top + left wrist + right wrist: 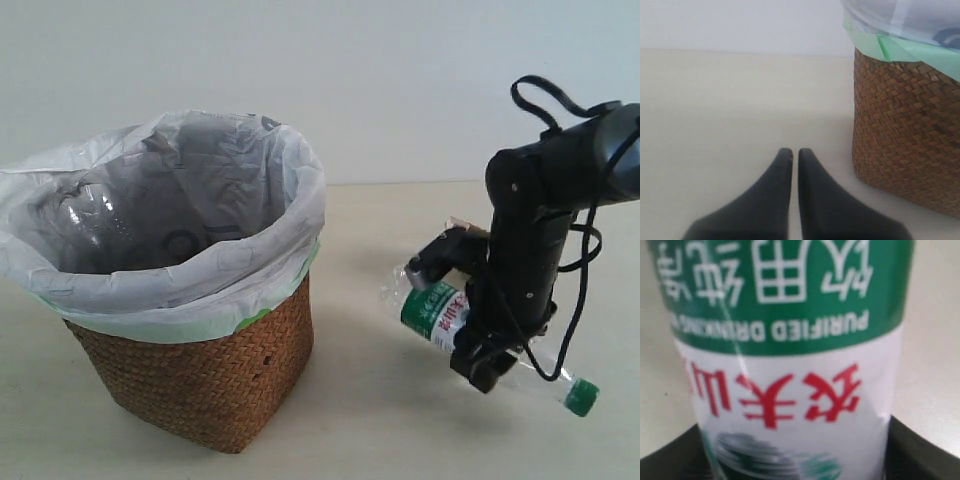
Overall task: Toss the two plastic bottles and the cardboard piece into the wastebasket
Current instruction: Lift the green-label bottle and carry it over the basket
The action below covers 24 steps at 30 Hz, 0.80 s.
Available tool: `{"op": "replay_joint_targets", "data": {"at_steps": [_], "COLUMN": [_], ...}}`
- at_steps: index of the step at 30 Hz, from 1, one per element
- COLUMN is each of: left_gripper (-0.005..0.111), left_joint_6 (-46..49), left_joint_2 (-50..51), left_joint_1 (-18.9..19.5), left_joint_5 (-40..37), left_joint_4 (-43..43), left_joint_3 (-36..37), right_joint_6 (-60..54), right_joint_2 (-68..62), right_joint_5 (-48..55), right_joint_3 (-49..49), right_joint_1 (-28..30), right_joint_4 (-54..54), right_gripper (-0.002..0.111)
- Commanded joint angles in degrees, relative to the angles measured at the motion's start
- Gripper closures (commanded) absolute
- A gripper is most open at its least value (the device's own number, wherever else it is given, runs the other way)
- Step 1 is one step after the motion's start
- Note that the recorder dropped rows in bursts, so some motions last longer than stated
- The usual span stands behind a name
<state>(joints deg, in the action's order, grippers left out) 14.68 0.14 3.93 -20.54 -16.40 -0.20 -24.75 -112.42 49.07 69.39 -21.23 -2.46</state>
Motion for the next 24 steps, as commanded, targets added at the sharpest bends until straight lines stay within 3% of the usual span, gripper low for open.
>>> {"op": "replay_joint_targets", "data": {"at_steps": [1,5,11,18,24], "left_gripper": [0.103,0.103,0.103,0.103,0.103], "left_joint_6": [0.3,0.3,0.3,0.3,0.3], "left_joint_2": [-0.1,-0.1,-0.1,-0.1,-0.1], "left_joint_1": [0.2,0.2,0.2,0.2,0.2], "left_joint_5": [0.0,0.0,0.0,0.0,0.0], "left_joint_4": [0.3,0.3,0.3,0.3,0.3], "left_joint_3": [0.2,0.2,0.2,0.2,0.2], "right_joint_6": [3.7,11.9,24.4,42.8,46.7], "right_joint_2": [10.2,27.8,39.9,43.0,41.1], "right_joint_5": [-4.4,-13.3,-16.9,-3.9,-4.4], "right_joint_3": [-0.1,-0.1,-0.1,-0.3,-3.8], "right_joint_1": [0.1,0.1,1.1,6.1,6.0], "right_joint_4": [0.8,0.8,-6.9,-29.0,-27.4], "right_gripper": [0.108,0.108,0.108,0.108,0.108]}}
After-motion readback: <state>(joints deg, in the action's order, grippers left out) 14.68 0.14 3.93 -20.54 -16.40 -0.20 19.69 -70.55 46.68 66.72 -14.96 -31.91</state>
